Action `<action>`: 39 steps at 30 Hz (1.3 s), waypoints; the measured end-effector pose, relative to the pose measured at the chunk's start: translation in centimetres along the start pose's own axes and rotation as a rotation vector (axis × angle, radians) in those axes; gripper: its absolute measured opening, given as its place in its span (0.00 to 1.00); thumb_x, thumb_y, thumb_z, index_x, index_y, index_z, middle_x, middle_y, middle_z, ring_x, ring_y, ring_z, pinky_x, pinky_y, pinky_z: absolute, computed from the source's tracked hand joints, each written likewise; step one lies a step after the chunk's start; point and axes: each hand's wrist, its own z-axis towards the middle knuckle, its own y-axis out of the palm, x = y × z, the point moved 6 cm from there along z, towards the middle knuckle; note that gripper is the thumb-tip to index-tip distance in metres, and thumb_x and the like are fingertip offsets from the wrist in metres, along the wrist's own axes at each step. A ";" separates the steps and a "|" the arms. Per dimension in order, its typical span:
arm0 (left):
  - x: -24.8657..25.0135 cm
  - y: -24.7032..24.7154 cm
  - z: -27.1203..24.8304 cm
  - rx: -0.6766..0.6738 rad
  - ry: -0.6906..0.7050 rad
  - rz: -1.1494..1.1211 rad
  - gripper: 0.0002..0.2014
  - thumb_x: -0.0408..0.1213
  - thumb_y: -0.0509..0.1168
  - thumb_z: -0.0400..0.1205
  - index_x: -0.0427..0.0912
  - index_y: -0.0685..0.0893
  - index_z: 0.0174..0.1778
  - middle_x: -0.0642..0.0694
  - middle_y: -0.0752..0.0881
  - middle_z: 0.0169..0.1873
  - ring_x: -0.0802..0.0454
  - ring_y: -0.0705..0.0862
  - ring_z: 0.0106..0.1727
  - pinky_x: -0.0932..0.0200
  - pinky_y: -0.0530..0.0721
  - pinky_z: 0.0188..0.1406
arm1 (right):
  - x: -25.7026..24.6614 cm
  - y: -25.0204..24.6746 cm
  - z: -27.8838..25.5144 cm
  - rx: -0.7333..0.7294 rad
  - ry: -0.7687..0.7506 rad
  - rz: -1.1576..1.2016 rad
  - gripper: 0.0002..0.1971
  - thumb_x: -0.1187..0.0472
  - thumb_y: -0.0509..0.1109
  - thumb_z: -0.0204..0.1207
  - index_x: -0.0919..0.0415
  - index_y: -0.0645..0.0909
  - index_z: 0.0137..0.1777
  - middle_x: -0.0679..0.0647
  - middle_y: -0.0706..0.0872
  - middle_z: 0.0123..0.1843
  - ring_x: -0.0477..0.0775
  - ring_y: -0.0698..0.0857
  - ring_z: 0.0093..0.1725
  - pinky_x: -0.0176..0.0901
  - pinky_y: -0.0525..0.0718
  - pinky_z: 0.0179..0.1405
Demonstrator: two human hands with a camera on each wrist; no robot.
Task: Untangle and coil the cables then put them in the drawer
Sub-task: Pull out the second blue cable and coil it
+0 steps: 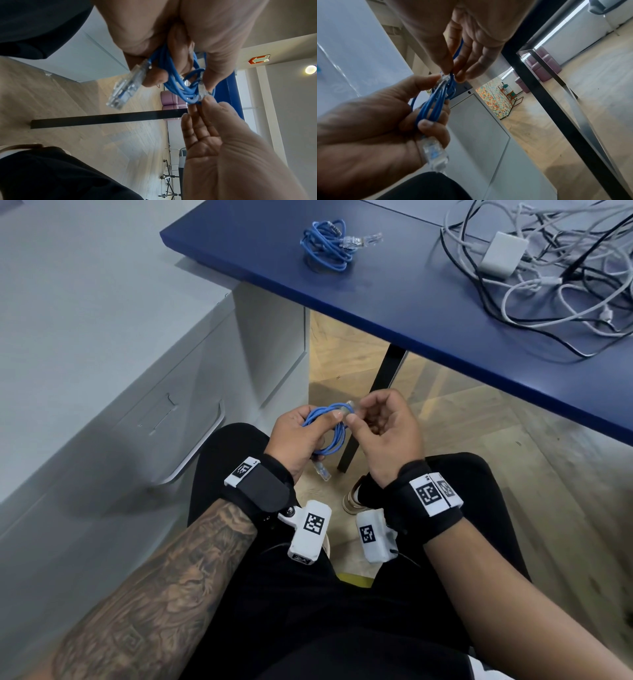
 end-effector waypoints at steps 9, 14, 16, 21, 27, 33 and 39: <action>0.0 -0.1 -0.2 -0.062 0.006 -0.017 0.07 0.39 0.73 0.80 0.44 0.84 0.38 0.45 0.69 0.23 0.55 0.62 0.20 0.63 0.67 0.19 | 0.1 0.2 0.3 -0.077 0.169 0.150 0.14 0.64 0.70 0.82 0.56 0.78 0.66 0.54 0.89 0.40 0.44 0.88 0.38 0.39 0.86 0.44; -0.2 0.7 -0.2 -0.132 -0.057 -0.061 0.06 0.38 0.71 0.81 0.43 0.81 0.40 0.46 0.67 0.26 0.56 0.62 0.20 0.63 0.68 0.20 | 2.0 0.6 0.6 -0.191 0.344 0.270 0.08 0.61 0.67 0.85 0.53 0.89 0.52 0.53 0.91 0.47 0.52 0.88 0.47 0.48 0.84 0.48; -0.1 0.8 -0.1 -0.166 -0.091 -0.109 0.06 0.39 0.68 0.82 0.41 0.81 0.47 0.47 0.67 0.26 0.57 0.63 0.20 0.60 0.71 0.23 | 1.8 -0.3 0.9 -0.094 0.324 0.250 0.09 0.61 0.68 0.84 0.50 0.89 0.48 0.48 0.92 0.44 0.49 0.89 0.45 0.45 0.84 0.45; 0.3 0.3 -0.1 -0.183 -0.081 -0.092 0.08 0.39 0.63 0.86 0.38 0.84 0.48 0.49 0.67 0.23 0.59 0.65 0.19 0.55 0.79 0.29 | 1.1 -3.1 1.9 0.088 0.263 0.282 0.08 0.63 0.68 0.84 0.54 0.88 0.47 0.52 0.93 0.41 0.50 0.89 0.42 0.37 0.84 0.37; 2.0 -0.2 0.2 -0.188 -0.031 -0.126 0.08 0.37 0.64 0.85 0.41 0.87 0.45 0.52 0.64 0.21 0.59 0.63 0.20 0.46 0.90 0.38 | -2.0 -5.1 3.0 0.098 0.130 0.322 0.07 0.62 0.68 0.83 0.59 0.89 0.49 0.63 0.90 0.47 0.54 0.87 0.43 0.41 0.86 0.45; 4.7 0.1 0.7 -0.037 0.097 -0.230 0.11 0.37 0.57 0.89 0.40 0.81 0.43 0.56 0.67 0.21 0.62 0.62 0.20 0.71 0.68 0.22 | -3.8 -2.7 3.1 -0.007 0.262 0.509 0.09 0.56 0.66 0.85 0.59 0.85 0.55 0.62 0.89 0.54 0.56 0.88 0.47 0.42 0.87 0.42; 8.9 3.2 1.1 -0.093 0.182 -0.402 0.11 0.36 0.57 0.89 0.39 0.79 0.43 0.49 0.68 0.25 0.57 0.69 0.24 0.62 0.74 0.30 | -5.9 -0.4 2.6 -0.182 0.113 0.102 0.04 0.56 0.73 0.80 0.50 0.86 0.53 0.49 0.92 0.45 0.46 0.89 0.43 0.41 0.86 0.42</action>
